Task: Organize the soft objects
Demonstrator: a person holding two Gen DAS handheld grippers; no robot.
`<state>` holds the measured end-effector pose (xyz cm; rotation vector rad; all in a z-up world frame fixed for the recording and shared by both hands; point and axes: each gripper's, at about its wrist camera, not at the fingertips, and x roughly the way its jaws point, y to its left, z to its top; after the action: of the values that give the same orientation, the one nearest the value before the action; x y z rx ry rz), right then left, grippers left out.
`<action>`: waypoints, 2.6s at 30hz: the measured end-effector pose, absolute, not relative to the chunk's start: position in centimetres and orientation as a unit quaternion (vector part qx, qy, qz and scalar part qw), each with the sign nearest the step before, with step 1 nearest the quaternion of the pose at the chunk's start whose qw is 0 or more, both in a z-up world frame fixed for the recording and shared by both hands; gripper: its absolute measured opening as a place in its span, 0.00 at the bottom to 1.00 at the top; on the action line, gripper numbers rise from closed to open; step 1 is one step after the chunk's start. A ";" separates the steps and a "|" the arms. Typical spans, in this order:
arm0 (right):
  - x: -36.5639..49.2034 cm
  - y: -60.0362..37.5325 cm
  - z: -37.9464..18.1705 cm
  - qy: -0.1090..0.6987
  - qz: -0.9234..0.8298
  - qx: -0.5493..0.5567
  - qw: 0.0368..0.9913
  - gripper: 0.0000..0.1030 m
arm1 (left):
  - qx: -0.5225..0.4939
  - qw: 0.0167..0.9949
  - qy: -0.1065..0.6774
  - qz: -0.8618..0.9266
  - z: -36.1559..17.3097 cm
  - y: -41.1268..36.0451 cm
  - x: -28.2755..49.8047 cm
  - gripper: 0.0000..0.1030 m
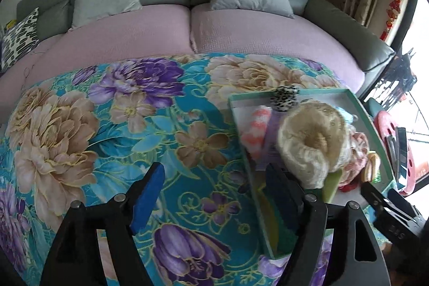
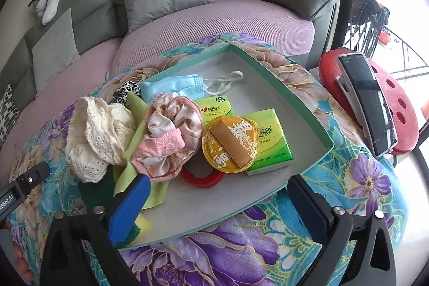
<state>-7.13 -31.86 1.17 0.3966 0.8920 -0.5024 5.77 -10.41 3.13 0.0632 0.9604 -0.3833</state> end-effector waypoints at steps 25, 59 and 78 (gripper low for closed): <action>-5.8 -22.2 2.0 0.448 -0.143 0.114 0.875 1.00 | 0.008 0.877 0.477 -0.063 0.7 -1.0 3.5 0.98; -5.4 -20.5 0.4 0.468 -0.131 0.093 0.869 1.00 | 0.092 0.853 0.512 -0.028 -1.8 -1.7 0.6 0.98; -5.8 -21.7 0.0 0.471 -0.140 0.100 0.865 1.00 | 0.092 0.848 0.521 -0.026 -2.4 -1.5 1.2 0.98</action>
<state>-5.85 -21.72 0.02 0.2104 0.9866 -0.2940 1.20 -1.53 -2.44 0.1934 1.0974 -0.0550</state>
